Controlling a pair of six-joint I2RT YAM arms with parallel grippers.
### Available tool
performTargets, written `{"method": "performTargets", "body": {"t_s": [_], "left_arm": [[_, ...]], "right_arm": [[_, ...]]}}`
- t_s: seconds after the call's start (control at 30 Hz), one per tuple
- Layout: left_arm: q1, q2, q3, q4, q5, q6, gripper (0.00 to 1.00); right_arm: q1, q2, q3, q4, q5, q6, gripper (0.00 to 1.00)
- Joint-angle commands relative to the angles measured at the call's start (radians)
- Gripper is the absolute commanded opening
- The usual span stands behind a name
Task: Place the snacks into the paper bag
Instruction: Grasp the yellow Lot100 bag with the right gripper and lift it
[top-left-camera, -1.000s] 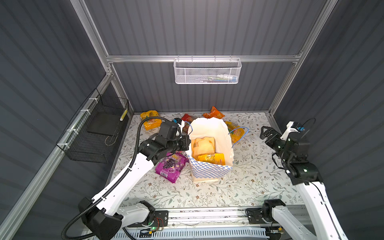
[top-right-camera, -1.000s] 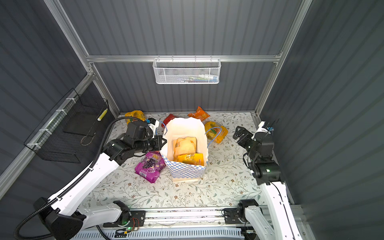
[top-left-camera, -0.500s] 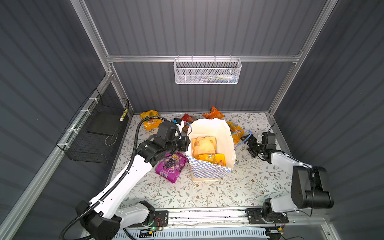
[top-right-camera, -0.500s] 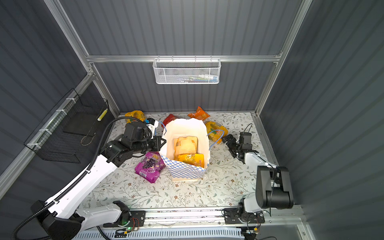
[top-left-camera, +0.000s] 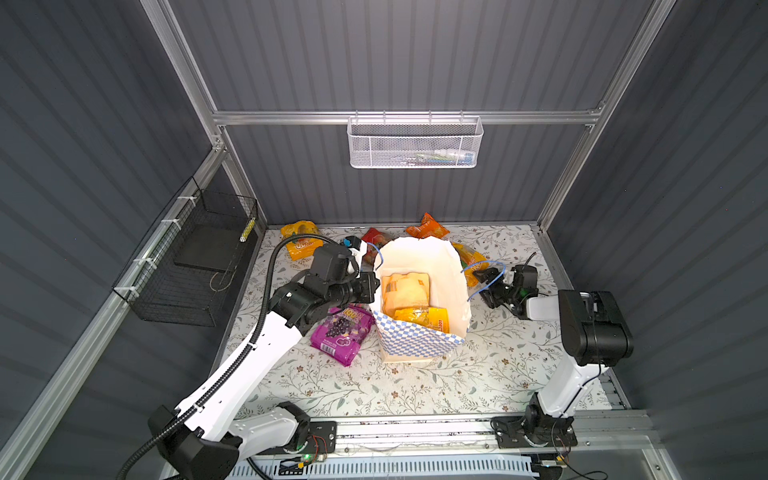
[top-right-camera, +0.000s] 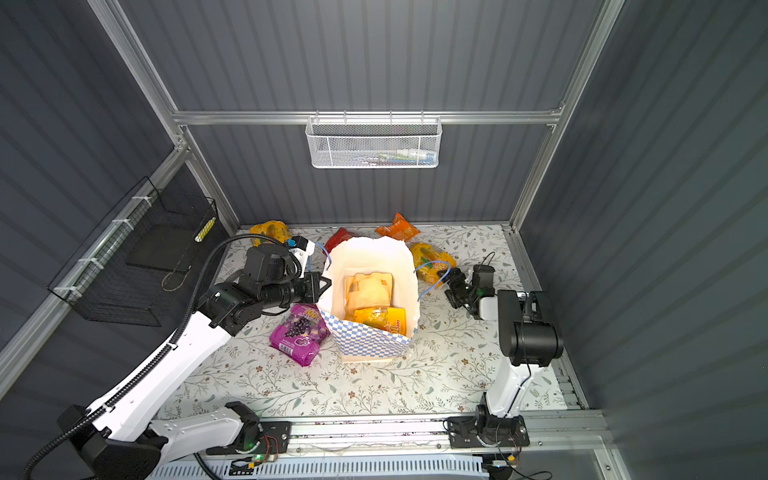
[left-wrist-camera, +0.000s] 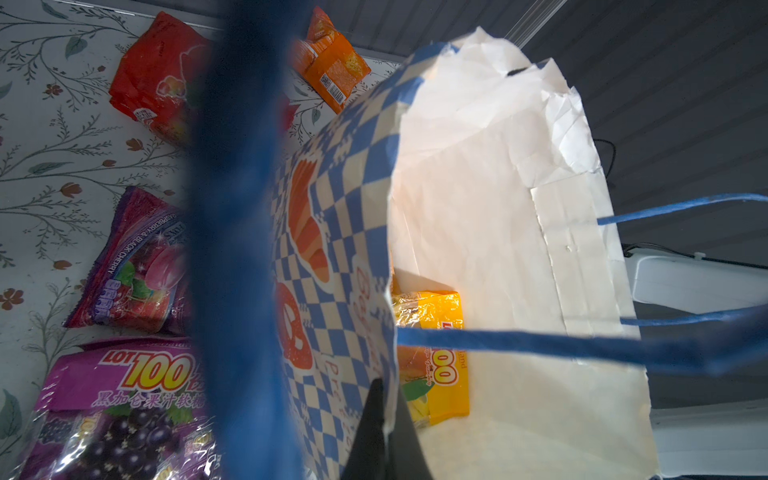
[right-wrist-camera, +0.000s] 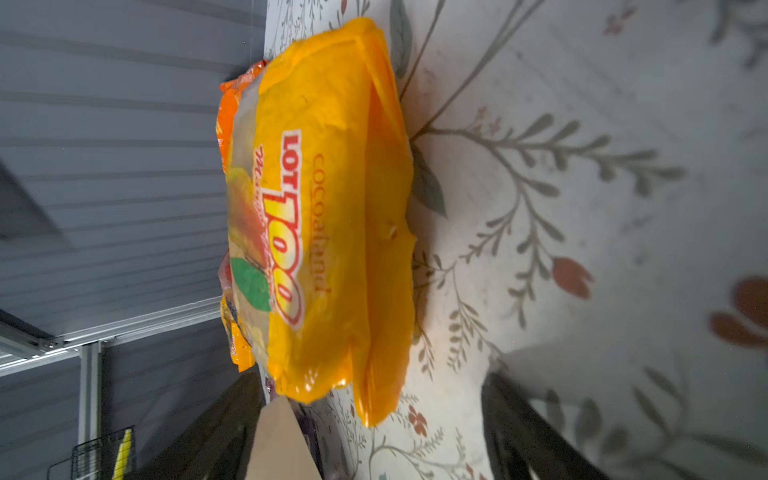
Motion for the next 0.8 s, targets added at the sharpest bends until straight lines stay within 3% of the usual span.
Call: {"method": "performTargets", "body": {"t_s": [0.0, 0.3, 0.43, 0.57, 0.67, 0.77], "left_arm": [[0.012, -0.040, 0.004, 0.068, 0.029, 0.018, 0.00], [0.019, -0.033, -0.002, 0.077, 0.041, 0.015, 0.00], [0.023, -0.037, -0.004, 0.080, 0.050, 0.011, 0.00], [0.024, -0.046, -0.008, 0.085, 0.043, 0.012, 0.00], [0.024, -0.041, -0.008, 0.084, 0.046, 0.011, 0.00], [0.025, -0.036, -0.008, 0.087, 0.055, 0.008, 0.00]], "right_arm": [[-0.009, 0.075, 0.021, 0.165, -0.044, 0.109, 0.78], [-0.009, 0.192, 0.027, 0.330, -0.061, 0.219, 0.54], [-0.009, 0.212, 0.027, 0.374, -0.072, 0.235, 0.27], [-0.009, 0.186, 0.003, 0.431, -0.077, 0.252, 0.07], [-0.009, 0.115, -0.021, 0.417, -0.081, 0.238, 0.00], [-0.009, 0.004, -0.045, 0.361, -0.082, 0.205, 0.00]]}}
